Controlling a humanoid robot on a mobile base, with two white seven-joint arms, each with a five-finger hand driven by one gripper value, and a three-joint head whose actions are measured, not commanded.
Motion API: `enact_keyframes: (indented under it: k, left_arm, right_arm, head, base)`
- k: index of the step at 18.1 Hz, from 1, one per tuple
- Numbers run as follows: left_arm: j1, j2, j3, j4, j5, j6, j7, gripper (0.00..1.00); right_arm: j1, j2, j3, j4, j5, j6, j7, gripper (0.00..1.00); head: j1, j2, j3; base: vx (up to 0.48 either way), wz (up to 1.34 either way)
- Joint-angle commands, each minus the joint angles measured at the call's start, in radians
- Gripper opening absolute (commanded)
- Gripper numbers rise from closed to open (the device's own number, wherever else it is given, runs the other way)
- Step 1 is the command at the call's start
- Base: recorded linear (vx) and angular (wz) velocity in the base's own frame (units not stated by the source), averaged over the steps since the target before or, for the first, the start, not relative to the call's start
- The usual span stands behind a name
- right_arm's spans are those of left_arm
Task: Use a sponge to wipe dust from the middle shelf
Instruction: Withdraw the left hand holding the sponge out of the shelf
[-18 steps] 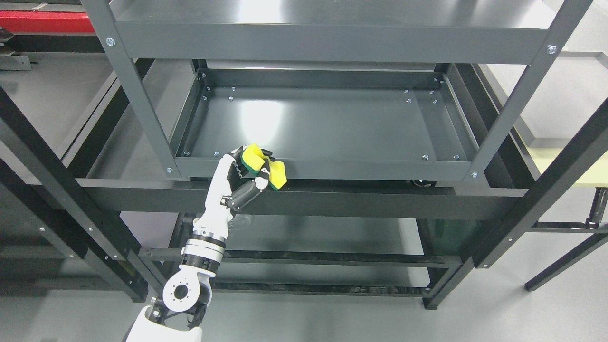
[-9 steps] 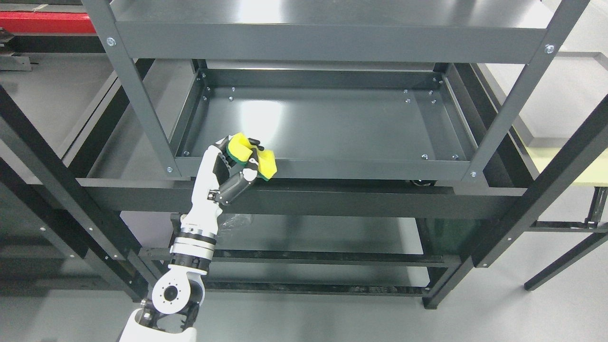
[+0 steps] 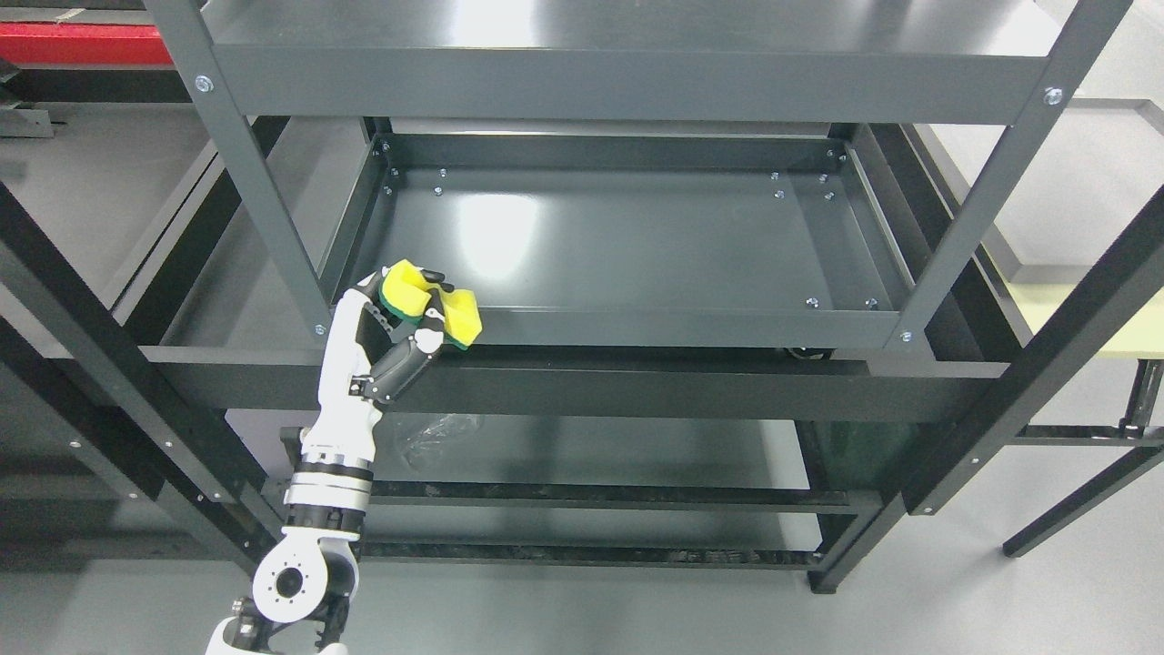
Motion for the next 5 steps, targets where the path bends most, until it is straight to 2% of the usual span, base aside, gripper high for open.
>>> enact_keyframes:
  k: [1,5]
  left_arm:
    - [0.016,0.012,0.032,-0.021,-0.001,-0.001,-0.003,0.00]
    - [0.016,0.012,0.032,-0.021,-0.001,0.001,-0.003,0.00]
  right_arm:
    - [0.000,-0.017,0.000,-0.017,0.000,0.072,-0.001,1.00]
    - [0.000,-0.017,0.000,-0.017,0.000,0.072,0.001,1.00]
  head:
    - [0.0000,0.000,0.000]
    - [0.0000,0.000,0.000]
  base:
    - [0.000,0.00]
    - [0.001,0.01]
